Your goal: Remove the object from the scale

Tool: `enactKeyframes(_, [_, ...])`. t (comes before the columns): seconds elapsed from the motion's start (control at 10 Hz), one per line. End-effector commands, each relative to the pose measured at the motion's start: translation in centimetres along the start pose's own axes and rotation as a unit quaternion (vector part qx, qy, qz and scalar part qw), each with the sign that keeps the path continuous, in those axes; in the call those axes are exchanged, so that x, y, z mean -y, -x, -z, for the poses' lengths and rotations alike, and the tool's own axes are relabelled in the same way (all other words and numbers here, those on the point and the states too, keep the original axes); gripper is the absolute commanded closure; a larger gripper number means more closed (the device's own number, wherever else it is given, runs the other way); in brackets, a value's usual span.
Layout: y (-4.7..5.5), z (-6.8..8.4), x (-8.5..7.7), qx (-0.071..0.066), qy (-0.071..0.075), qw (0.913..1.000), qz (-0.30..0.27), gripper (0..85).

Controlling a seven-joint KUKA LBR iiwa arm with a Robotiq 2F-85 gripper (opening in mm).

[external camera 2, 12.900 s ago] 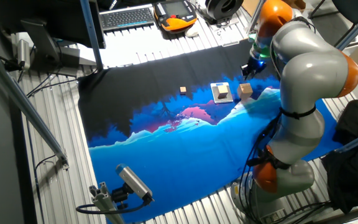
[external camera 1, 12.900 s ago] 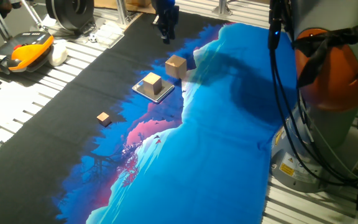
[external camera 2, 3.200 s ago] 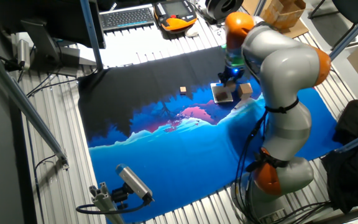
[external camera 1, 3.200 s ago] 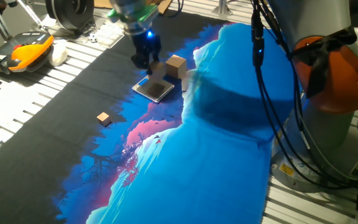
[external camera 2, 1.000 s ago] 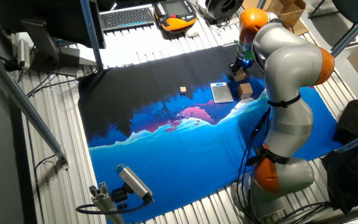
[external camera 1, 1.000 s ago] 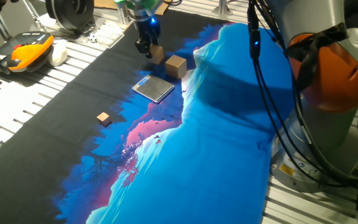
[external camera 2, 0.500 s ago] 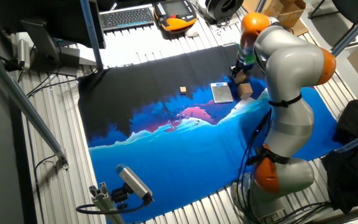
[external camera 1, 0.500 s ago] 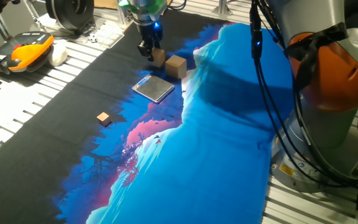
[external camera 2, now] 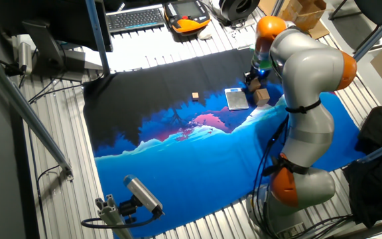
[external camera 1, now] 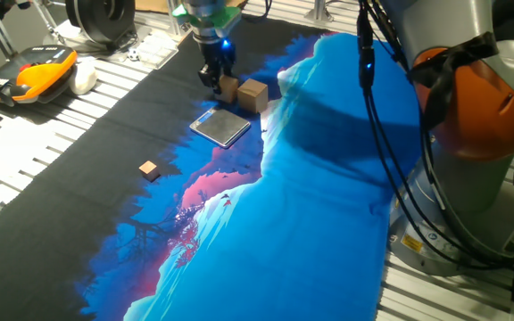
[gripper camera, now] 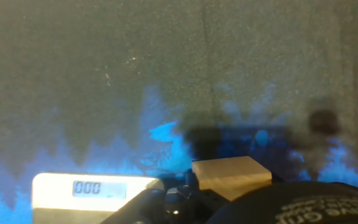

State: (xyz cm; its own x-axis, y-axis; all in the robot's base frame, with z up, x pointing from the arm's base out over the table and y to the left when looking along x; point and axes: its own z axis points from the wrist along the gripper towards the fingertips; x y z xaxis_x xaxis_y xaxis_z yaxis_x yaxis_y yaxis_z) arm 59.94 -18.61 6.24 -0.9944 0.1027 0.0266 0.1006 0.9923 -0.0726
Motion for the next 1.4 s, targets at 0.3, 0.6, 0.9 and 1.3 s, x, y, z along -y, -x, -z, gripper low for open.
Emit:
enactKeyframes(0.3, [-0.1, 0.1, -0.2, 0.0, -0.008, 0.9998, -0.018, 17.0])
enactKeyframes(0.6, [-0.5, 4.3, -1.2, -0.026, -0.023, 0.9984, -0.044, 17.0])
enactKeyframes(0.9, [-2.7, 8.1, -2.2, -0.054, -0.004, 0.9985, 0.013, 85.0])
enactKeyframes(1.3, [-6.9, 11.4, -3.5, -0.042, 0.002, 0.9989, 0.021, 85.0])
